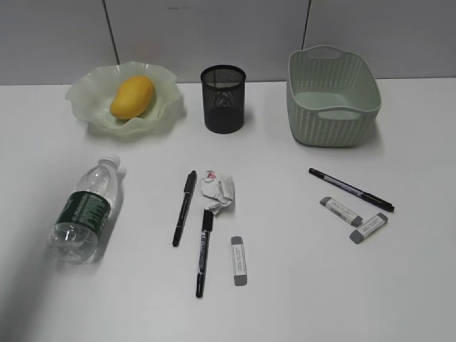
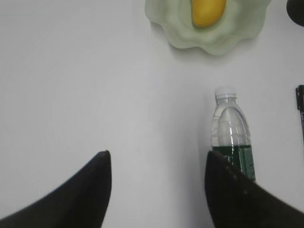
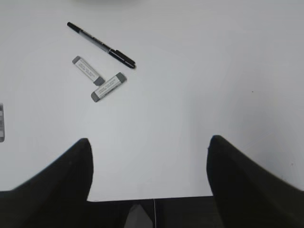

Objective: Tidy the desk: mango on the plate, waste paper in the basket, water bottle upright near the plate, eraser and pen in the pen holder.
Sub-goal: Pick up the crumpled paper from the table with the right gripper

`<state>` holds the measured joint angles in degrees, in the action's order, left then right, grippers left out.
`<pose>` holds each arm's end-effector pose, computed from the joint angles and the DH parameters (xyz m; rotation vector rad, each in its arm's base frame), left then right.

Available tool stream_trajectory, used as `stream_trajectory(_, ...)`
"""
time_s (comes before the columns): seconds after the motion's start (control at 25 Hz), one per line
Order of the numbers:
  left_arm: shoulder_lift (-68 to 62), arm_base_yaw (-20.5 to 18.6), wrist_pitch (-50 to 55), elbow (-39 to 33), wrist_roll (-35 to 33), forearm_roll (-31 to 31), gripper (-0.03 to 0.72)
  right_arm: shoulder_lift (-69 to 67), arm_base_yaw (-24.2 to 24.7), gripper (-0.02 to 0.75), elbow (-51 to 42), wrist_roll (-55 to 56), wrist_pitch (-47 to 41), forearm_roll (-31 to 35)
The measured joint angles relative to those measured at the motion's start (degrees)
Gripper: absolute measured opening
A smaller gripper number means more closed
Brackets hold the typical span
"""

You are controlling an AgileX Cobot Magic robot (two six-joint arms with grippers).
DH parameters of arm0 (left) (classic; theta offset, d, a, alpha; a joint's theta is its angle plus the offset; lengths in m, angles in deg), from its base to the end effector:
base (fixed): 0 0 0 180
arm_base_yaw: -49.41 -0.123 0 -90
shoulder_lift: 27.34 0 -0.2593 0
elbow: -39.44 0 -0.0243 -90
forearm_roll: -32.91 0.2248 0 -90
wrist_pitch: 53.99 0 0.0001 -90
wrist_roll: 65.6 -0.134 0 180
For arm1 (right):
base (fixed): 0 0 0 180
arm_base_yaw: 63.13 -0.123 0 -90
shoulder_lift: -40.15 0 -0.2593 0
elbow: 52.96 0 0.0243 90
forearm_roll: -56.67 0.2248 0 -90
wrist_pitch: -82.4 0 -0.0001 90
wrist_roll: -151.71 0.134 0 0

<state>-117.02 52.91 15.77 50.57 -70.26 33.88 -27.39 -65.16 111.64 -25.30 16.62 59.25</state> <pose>0.2840 -0.0152 0.3367 0.1859 2.5819 0.0301 0.1902 0.0122 0.2999 0.0308 2.5966 0.0918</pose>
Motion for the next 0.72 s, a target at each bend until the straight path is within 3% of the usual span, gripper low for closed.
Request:
stream_trajectory(0.24, 10.9, 0.0, 0.0, -11.6, 0.0, -0.3, 0.474, -12.1, 0.0, 0.585, 11.0, -1.3, -3.2, 2.5)
stream_trajectory(0.52, 26.7, 0.0, 0.2, -26.1, 0.0, -0.4, 0.474, -20.5, -0.4, 0.585, 18.5, -2.1, -3.3, 12.6)
stream_trajectory(0.72, 40.7, 0.0, -0.7, -33.2, 0.0, -0.6, 0.474, -26.4, -7.9, 0.585, 20.5, -2.3, -3.3, 13.4)
